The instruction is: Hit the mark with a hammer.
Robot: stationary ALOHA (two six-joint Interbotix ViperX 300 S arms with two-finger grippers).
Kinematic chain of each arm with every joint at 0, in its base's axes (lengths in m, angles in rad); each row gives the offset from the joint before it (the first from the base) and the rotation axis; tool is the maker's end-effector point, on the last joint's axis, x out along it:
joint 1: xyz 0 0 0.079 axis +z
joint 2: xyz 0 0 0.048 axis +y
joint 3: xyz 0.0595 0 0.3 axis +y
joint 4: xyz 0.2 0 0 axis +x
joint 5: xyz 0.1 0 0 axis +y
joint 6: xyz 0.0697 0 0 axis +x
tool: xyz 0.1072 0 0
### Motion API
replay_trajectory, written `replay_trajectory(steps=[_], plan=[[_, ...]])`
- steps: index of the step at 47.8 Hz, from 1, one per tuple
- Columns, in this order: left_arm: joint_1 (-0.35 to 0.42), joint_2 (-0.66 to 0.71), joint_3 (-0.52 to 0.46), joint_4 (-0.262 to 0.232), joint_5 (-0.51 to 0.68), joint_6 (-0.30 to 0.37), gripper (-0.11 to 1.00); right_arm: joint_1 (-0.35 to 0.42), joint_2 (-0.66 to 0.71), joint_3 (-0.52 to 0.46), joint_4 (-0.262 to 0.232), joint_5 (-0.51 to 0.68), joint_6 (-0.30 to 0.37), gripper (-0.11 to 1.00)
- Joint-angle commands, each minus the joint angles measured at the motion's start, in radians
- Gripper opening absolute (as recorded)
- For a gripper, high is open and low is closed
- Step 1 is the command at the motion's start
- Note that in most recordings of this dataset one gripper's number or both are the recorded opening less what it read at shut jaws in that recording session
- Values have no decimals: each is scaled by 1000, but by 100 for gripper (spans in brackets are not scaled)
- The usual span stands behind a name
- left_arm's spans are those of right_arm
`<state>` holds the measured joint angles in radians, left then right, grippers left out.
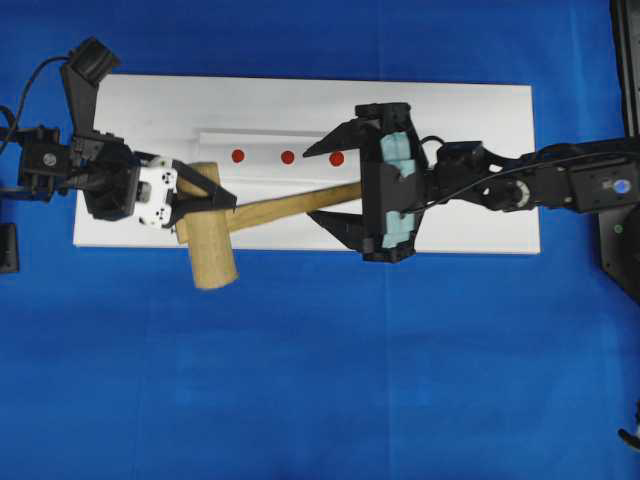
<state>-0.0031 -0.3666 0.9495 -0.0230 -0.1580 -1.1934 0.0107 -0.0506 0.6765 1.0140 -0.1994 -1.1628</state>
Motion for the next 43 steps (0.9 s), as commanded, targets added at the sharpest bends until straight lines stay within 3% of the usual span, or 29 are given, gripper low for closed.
replay_trajectory(steps=[1,7,14,18,43], plan=[[-14,-23,-32,3,-17,-2,46,2,9,-20,-3,-11,-8,87],[-29,-23,-43,3,-17,-2,46,2,21,-21,-3,-15,-15,71],[-37,-23,-48,3,-17,0,46,2,21,-18,-3,-3,-17,27],[-35,-25,-48,3,-17,3,46,2,21,-21,-5,9,-17,10],[-34,-29,-48,6,-9,18,47,2,21,-23,0,26,-9,9]])
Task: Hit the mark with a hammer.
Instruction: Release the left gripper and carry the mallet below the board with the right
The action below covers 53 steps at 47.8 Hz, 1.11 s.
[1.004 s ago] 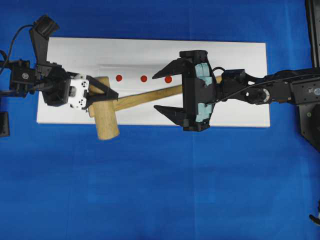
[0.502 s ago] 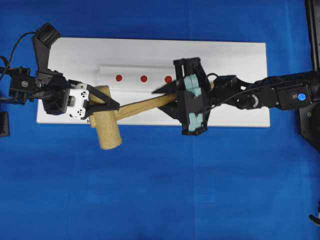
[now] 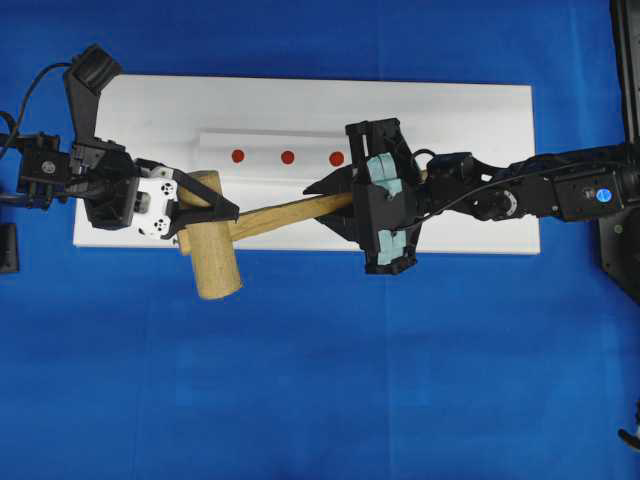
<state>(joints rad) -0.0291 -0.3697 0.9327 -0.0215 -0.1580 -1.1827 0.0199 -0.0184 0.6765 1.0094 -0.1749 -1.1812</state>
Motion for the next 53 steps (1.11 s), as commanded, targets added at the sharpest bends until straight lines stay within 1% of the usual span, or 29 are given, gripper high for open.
replay_trajectory(steps=[1,6,7,11,14,15,17,22,38,46,50,53], plan=[[-6,-26,-31,3,-9,8,47,-8,-11,-23,5,3,9,9],[0,-29,-29,5,3,17,47,-8,-11,-23,5,5,12,9],[2,-31,-28,5,9,23,50,-8,-12,-21,6,6,12,9],[2,-35,-26,5,17,38,73,-8,-18,-18,6,5,15,9],[2,-43,-25,5,23,44,87,-8,-34,-12,11,8,15,9],[2,-46,-23,5,28,46,89,-8,-37,-9,14,9,15,9],[2,-60,-20,5,38,46,89,-8,-49,-2,20,9,15,9],[3,-92,-6,5,67,46,83,-2,-81,26,34,11,15,9],[8,-262,92,5,107,49,84,14,-206,144,71,11,17,9],[17,-380,138,12,183,55,84,17,-249,186,95,9,17,9],[35,-420,152,14,219,81,84,17,-249,186,101,11,17,9],[48,-430,156,14,236,114,84,17,-245,179,103,11,17,9]])
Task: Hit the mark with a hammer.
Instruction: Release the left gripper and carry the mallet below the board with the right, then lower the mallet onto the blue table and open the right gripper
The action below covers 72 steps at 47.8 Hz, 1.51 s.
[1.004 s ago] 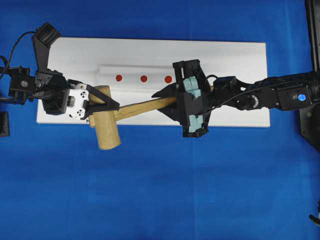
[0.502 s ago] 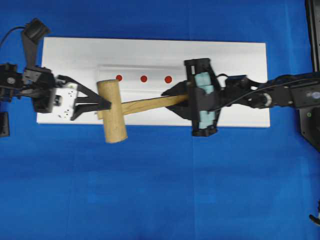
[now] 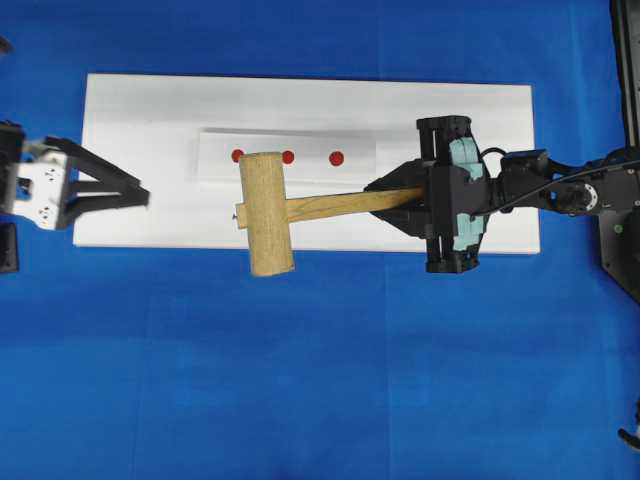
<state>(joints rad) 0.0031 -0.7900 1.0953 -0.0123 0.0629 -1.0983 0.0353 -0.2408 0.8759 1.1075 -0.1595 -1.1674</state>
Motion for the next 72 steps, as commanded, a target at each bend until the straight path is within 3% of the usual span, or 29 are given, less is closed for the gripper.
replay_trajectory(steps=[1,7,16,26,32,38,43,62,72], plan=[[18,-9,-6,5,18,46,84,2,-23,-21,6,-5,3,9],[41,-8,-8,5,46,167,84,3,-17,-29,44,-3,26,9],[52,-6,-8,5,60,440,83,43,-3,-40,101,35,92,9],[57,-3,-8,5,58,785,83,156,51,-81,181,0,164,9],[69,-8,-3,3,55,905,83,235,95,-103,236,-77,195,9],[83,-11,2,3,52,943,83,304,138,-129,287,-141,201,9],[86,-11,5,3,52,945,83,327,176,-160,301,-149,199,9],[86,-12,11,2,52,940,83,318,316,-302,291,-106,184,9],[86,-15,12,0,52,940,83,316,341,-321,296,-104,187,9]])
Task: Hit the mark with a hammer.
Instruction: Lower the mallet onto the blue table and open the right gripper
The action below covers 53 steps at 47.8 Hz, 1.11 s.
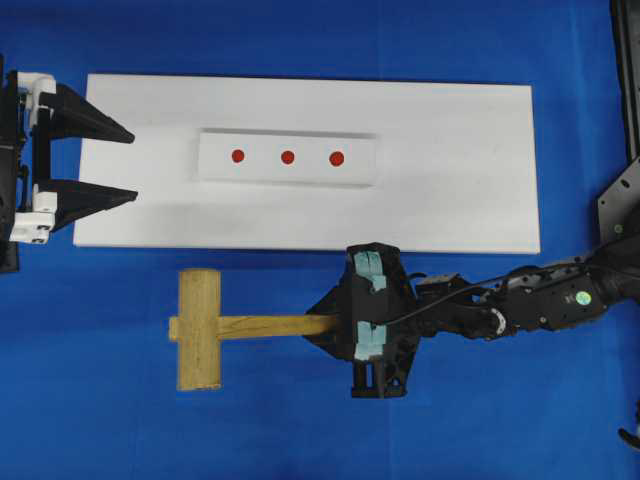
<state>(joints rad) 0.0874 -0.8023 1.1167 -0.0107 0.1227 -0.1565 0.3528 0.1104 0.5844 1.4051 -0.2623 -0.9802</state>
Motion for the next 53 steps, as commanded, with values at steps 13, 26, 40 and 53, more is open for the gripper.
replay_trajectory(steps=[13,26,40,53], plan=[[2,-5,-9,-2,-8,-3,83,0,72,-41,2,0,9,9],[2,-5,-9,-2,-8,-3,83,-2,179,-80,14,6,32,9],[3,-6,-8,0,-9,2,83,0,195,-78,15,29,55,8],[3,-6,-8,0,-9,2,83,0,195,-74,14,61,57,8]])
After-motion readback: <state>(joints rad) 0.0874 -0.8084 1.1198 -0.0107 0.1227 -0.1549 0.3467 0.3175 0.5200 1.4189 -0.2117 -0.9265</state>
